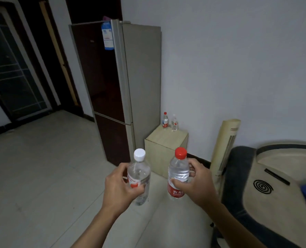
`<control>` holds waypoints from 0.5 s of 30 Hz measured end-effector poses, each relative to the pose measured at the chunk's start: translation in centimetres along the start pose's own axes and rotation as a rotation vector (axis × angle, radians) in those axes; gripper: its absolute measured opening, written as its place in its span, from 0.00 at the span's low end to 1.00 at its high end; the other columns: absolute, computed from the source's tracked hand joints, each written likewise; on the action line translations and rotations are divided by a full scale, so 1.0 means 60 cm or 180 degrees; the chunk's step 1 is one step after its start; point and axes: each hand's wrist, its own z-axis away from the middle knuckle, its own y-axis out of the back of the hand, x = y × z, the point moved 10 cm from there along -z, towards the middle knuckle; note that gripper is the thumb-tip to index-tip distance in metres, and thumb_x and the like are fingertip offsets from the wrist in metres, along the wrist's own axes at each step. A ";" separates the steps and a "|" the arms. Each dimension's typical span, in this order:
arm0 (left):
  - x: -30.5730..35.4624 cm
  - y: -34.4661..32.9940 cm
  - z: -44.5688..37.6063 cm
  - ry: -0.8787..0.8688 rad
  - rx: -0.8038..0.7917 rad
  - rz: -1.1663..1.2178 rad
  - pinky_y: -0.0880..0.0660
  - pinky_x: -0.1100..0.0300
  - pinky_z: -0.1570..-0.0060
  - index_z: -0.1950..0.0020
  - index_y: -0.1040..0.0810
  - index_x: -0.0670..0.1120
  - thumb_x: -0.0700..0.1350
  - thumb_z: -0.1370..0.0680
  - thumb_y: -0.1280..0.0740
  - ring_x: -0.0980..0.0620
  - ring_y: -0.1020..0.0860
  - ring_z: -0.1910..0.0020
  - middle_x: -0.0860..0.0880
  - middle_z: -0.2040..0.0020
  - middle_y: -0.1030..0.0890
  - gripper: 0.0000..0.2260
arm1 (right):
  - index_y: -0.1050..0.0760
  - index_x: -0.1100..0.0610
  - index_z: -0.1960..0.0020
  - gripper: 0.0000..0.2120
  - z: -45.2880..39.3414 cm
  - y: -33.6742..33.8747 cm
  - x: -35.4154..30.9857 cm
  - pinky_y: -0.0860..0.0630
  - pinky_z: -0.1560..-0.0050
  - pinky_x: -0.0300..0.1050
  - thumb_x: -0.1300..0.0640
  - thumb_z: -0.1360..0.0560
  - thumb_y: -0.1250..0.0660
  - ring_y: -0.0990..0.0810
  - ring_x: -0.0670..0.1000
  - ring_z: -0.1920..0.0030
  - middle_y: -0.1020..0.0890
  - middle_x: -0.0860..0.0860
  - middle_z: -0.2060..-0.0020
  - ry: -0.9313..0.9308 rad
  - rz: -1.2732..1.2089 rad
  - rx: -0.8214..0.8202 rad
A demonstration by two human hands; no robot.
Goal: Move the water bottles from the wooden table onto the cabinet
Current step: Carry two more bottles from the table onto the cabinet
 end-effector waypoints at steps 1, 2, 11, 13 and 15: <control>-0.003 -0.007 -0.026 0.0020 0.0034 0.0028 0.23 0.66 0.61 0.49 0.22 0.56 0.47 0.41 0.22 0.60 0.19 0.58 0.61 0.57 0.18 0.22 | 0.25 0.46 0.43 0.25 -0.029 0.001 0.007 0.22 0.48 0.37 0.49 0.37 0.19 0.18 0.41 0.52 0.18 0.39 0.52 0.0029 0.0006 0.0023; -0.008 -0.013 -0.052 0.0050 0.0049 0.0078 0.23 0.67 0.62 0.49 0.22 0.56 0.46 0.41 0.21 0.60 0.19 0.59 0.60 0.57 0.17 0.23 | 0.25 0.46 0.44 0.25 -0.057 0.001 0.013 0.22 0.50 0.35 0.50 0.37 0.19 0.18 0.40 0.53 0.18 0.38 0.52 0.0059 0.0015 0.0044; -0.090 -0.088 -0.267 0.0090 -0.0014 0.0368 0.25 0.68 0.67 0.53 0.23 0.54 0.43 0.43 0.20 0.58 0.19 0.63 0.55 0.63 0.17 0.21 | 0.25 0.47 0.46 0.24 -0.273 -0.039 0.065 0.21 0.53 0.34 0.47 0.38 0.19 0.17 0.42 0.55 0.17 0.41 0.53 0.0081 0.0200 0.0244; -0.114 -0.109 -0.321 0.0036 -0.0086 0.0427 0.25 0.70 0.65 0.53 0.23 0.55 0.45 0.42 0.20 0.60 0.19 0.62 0.56 0.61 0.17 0.22 | 0.26 0.47 0.46 0.24 -0.322 -0.056 0.074 0.21 0.53 0.33 0.48 0.37 0.19 0.17 0.41 0.54 0.18 0.40 0.53 0.0063 0.0273 0.0306; -0.139 -0.125 -0.377 -0.0036 -0.0138 0.0505 0.22 0.66 0.63 0.53 0.23 0.55 0.48 0.41 0.19 0.60 0.19 0.61 0.57 0.60 0.17 0.21 | 0.27 0.44 0.45 0.25 -0.370 -0.070 0.078 0.21 0.53 0.34 0.48 0.38 0.20 0.18 0.40 0.53 0.19 0.38 0.52 0.0029 0.0377 0.0379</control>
